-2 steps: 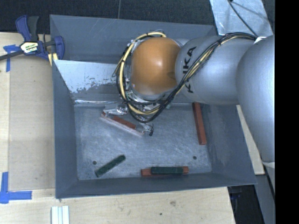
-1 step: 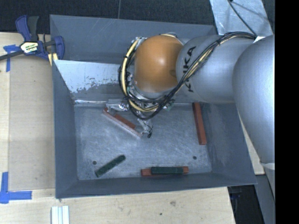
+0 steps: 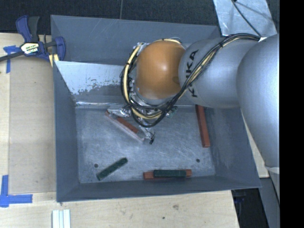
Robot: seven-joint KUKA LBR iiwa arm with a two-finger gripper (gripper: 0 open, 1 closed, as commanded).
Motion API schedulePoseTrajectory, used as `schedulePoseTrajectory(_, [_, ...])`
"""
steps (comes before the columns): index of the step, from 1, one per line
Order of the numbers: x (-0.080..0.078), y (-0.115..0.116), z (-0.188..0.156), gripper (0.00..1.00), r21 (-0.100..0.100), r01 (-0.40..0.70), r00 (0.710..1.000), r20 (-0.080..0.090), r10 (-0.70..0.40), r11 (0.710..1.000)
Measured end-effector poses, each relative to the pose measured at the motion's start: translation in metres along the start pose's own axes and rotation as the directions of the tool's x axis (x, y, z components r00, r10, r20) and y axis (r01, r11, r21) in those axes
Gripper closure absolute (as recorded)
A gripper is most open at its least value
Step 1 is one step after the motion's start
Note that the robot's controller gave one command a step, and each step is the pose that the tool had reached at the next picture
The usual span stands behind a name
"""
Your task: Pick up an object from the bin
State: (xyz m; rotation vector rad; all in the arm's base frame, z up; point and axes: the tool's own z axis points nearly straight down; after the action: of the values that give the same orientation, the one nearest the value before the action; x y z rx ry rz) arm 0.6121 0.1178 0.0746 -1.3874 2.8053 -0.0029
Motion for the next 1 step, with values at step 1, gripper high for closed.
schedulePoseTrajectory(1, [0.0153,-0.0214,-0.0025,0.00,-0.002,-0.070,0.998,-0.001,0.070,0.998])
